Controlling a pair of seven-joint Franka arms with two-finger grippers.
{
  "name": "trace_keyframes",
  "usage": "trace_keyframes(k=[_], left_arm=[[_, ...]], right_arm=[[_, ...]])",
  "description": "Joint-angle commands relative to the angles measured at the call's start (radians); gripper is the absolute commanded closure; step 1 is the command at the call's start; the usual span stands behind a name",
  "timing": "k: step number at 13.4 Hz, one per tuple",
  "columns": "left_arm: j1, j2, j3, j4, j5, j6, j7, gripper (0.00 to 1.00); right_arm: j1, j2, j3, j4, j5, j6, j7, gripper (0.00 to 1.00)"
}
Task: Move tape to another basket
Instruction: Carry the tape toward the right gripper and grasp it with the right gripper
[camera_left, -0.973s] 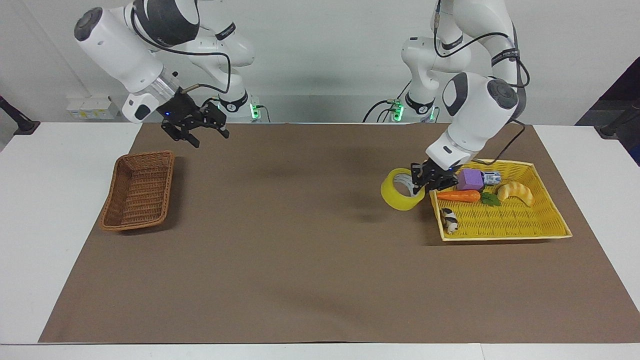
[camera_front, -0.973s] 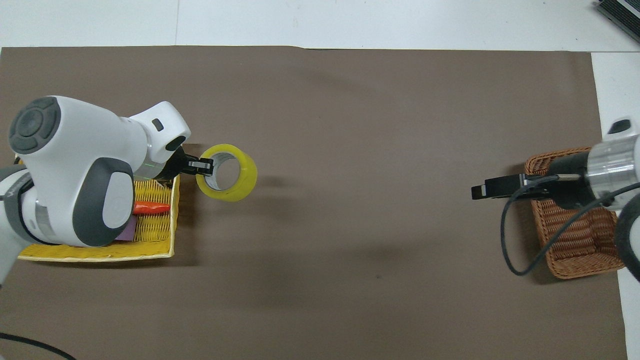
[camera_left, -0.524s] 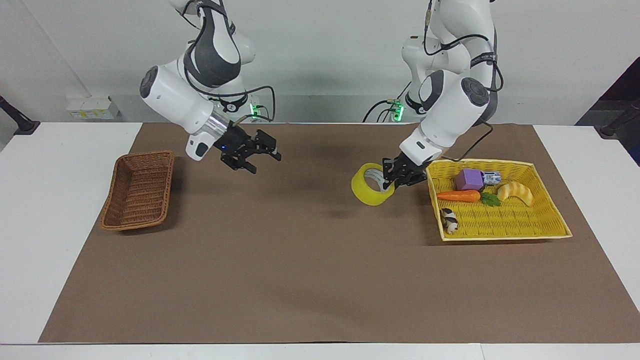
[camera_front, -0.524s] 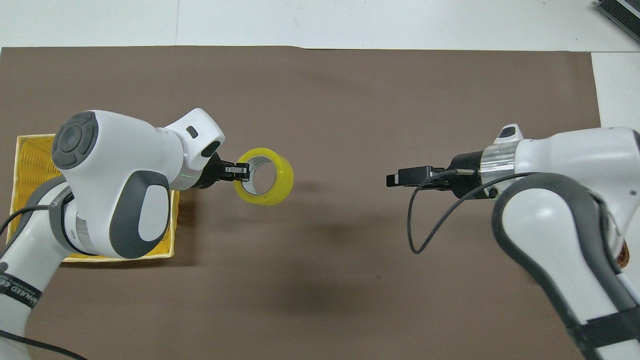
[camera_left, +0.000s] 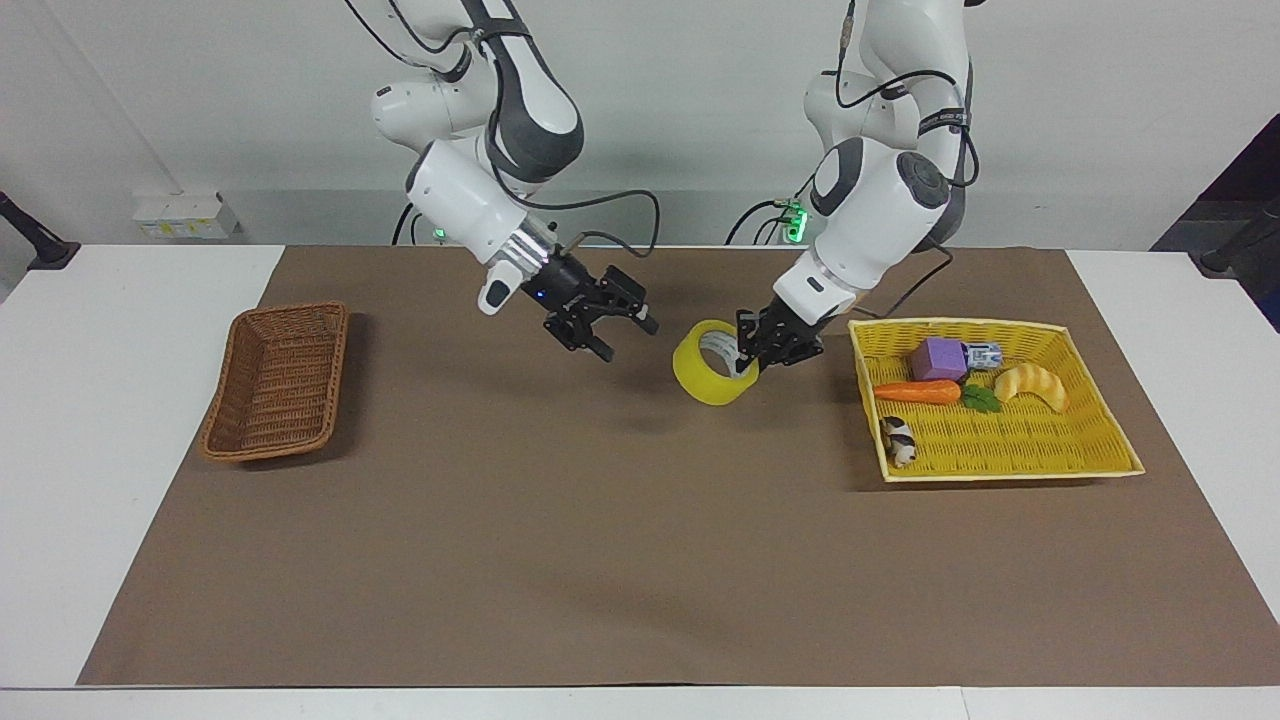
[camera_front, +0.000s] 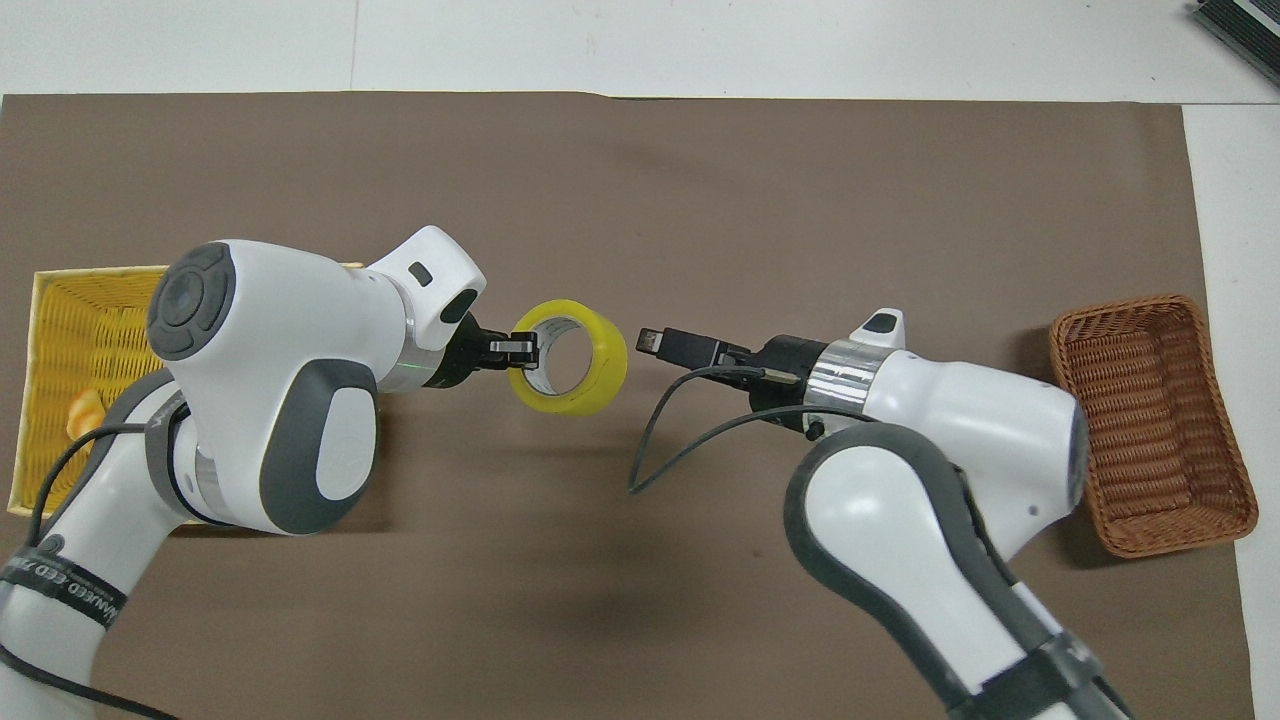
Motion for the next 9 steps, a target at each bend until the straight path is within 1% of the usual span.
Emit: trace_keyframes(k=[1, 4, 5, 6, 9], left_arm=[[-0.055, -0.018, 0.018, -0.02, -0.024, 0.052, -0.05, 1.0], [-0.078, -0.02, 0.018, -0.019, -0.024, 0.058, -0.084, 1.0], [-0.089, -0.02, 0.018, -0.017, -0.024, 0.058, -0.088, 1.0], [-0.094, -0.02, 0.018, -0.017, -0.026, 0.059, -0.096, 1.0], [-0.1, -0.02, 0.017, -0.016, -0.027, 0.062, -0.101, 1.0]], right_arm=[[0.036, 0.021, -0.006, 0.001, 0.049, 0.036, -0.032, 0.0], [0.052, 0.024, -0.006, 0.001, 0.049, 0.033, -0.029, 0.0], [0.052, 0.022, -0.006, 0.001, 0.05, 0.032, -0.021, 0.61], [0.053, 0.022, -0.006, 0.001, 0.059, 0.032, -0.018, 1.0], [0.058, 0.025, -0.006, 0.008, 0.093, 0.033, 0.045, 1.0]])
